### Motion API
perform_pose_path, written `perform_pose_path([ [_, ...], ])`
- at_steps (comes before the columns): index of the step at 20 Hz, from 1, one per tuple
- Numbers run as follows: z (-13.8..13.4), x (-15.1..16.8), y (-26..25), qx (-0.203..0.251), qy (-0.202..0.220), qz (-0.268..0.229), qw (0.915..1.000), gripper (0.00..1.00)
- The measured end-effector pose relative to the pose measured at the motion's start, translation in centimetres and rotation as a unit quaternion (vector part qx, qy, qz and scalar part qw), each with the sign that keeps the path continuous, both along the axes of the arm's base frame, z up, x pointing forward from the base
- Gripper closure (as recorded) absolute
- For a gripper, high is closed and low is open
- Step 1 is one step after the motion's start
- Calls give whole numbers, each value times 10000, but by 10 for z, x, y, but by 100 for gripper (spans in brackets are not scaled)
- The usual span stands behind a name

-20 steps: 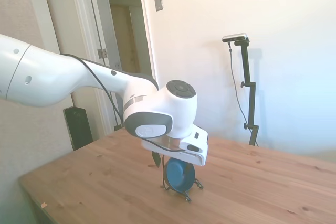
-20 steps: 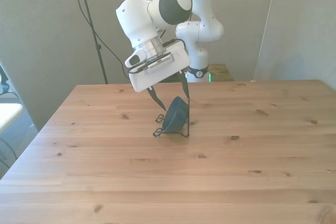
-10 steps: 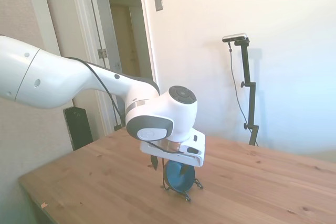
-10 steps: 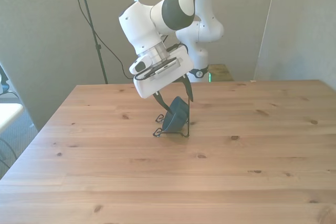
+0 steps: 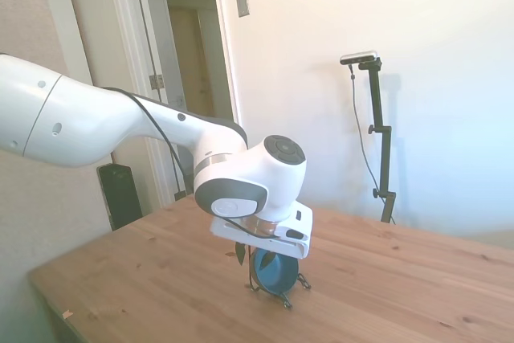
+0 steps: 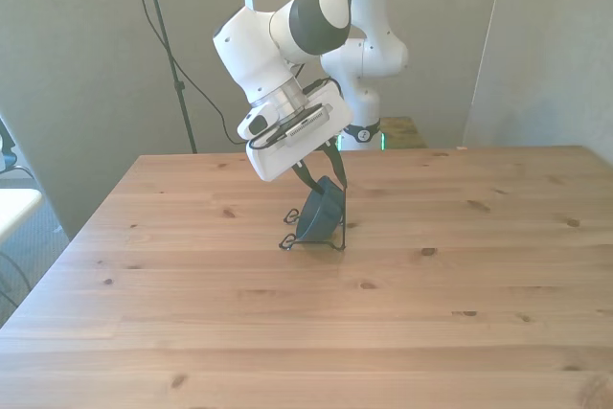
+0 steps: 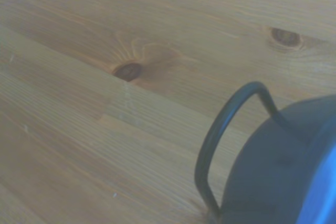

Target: Unload the bowl

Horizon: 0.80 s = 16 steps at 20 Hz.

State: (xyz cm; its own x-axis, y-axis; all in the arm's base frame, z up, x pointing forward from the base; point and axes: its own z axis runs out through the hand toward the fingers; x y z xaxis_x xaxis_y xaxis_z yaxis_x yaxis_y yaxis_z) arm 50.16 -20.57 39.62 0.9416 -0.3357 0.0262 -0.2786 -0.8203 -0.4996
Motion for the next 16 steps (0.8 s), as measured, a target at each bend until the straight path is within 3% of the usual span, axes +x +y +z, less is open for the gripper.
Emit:
perform_pose_path([
  [16, -2, -4, -20, 438, -142, 278, 9986, 100],
])
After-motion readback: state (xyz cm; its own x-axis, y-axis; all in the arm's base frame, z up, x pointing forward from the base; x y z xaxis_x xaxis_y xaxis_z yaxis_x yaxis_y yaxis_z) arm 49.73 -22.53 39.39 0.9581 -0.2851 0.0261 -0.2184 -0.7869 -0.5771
